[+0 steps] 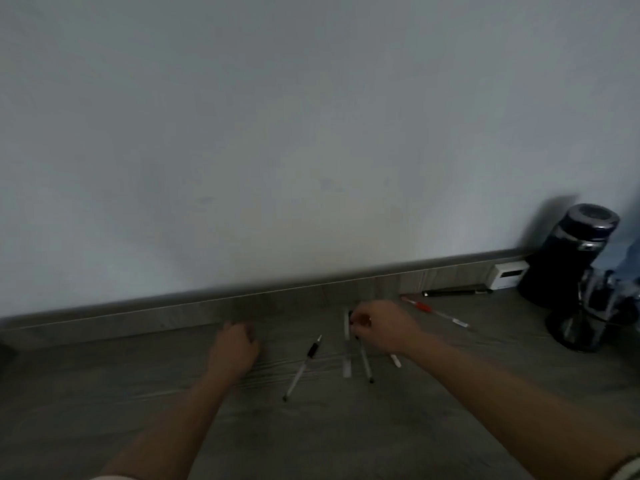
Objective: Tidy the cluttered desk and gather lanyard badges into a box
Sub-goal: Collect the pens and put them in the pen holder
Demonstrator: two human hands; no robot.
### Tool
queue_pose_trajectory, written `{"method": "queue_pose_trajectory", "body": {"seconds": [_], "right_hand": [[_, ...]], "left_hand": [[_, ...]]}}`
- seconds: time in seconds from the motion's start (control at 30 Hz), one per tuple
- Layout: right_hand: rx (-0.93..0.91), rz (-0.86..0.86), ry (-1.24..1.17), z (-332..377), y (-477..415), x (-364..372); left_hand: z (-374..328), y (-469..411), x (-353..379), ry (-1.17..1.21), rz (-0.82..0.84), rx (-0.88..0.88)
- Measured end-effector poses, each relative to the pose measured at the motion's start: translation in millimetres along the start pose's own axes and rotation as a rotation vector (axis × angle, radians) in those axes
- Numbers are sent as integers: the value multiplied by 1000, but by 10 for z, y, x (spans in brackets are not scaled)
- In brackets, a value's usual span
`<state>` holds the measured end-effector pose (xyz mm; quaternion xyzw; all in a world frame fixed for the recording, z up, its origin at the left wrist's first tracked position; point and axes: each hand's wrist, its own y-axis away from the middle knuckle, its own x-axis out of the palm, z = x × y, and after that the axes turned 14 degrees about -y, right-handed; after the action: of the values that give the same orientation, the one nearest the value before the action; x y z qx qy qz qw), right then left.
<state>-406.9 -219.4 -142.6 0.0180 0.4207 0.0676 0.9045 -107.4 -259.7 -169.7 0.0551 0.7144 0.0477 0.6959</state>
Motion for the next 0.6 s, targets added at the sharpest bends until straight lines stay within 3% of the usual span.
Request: {"method": "queue_pose_trajectory", "body": {"seconds": [0.2, 0.33, 0.47, 0.6], "right_hand": [[168, 16, 162, 172, -163, 505], [248, -18, 61, 171, -171, 540], [303, -160, -145, 84, -136, 283], [344, -231, -63, -108, -17, 10]], "left_hand": [[-157, 230, 204, 127, 48, 161], [-371, 307, 309, 95, 97, 272], [-446, 203, 350, 85, 109, 303], [-478, 118, 347, 58, 87, 310]]}}
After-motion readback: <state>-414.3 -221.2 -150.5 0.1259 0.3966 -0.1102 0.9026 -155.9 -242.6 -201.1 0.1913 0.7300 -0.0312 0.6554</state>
